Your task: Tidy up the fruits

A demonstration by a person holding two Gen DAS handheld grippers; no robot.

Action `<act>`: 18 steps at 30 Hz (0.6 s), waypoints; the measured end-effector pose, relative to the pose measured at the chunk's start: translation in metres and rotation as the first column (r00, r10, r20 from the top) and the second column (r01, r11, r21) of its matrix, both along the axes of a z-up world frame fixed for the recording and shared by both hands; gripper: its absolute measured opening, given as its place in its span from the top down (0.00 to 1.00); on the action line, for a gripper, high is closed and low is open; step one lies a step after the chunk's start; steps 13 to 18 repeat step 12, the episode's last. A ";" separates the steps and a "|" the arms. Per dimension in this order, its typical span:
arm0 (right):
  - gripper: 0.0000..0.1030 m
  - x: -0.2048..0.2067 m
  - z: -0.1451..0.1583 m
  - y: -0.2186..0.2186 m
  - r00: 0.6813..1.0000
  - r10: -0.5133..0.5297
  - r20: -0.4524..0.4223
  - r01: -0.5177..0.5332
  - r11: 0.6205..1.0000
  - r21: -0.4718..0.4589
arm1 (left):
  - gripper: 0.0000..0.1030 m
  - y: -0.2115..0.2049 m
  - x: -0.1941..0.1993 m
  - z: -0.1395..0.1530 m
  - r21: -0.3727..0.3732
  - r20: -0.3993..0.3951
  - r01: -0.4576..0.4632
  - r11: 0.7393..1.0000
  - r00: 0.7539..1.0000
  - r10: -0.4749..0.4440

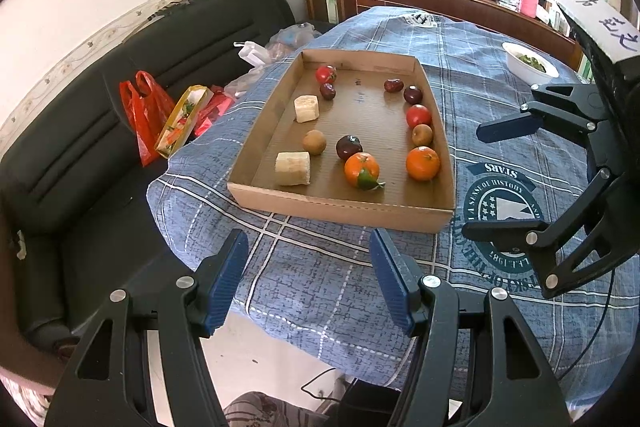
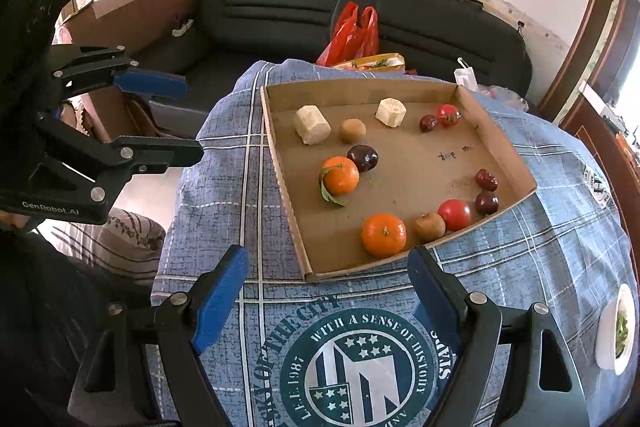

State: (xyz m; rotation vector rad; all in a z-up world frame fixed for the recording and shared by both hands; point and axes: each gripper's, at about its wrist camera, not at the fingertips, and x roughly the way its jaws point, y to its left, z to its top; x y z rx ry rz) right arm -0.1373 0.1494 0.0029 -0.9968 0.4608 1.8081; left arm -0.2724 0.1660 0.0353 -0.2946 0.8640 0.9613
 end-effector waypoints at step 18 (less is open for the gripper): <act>0.19 -0.008 -0.005 0.013 0.999 0.028 -0.020 -0.028 0.999 -0.014 | 0.40 0.004 -0.001 -0.001 0.031 0.003 -0.027 0.999 1.000 0.027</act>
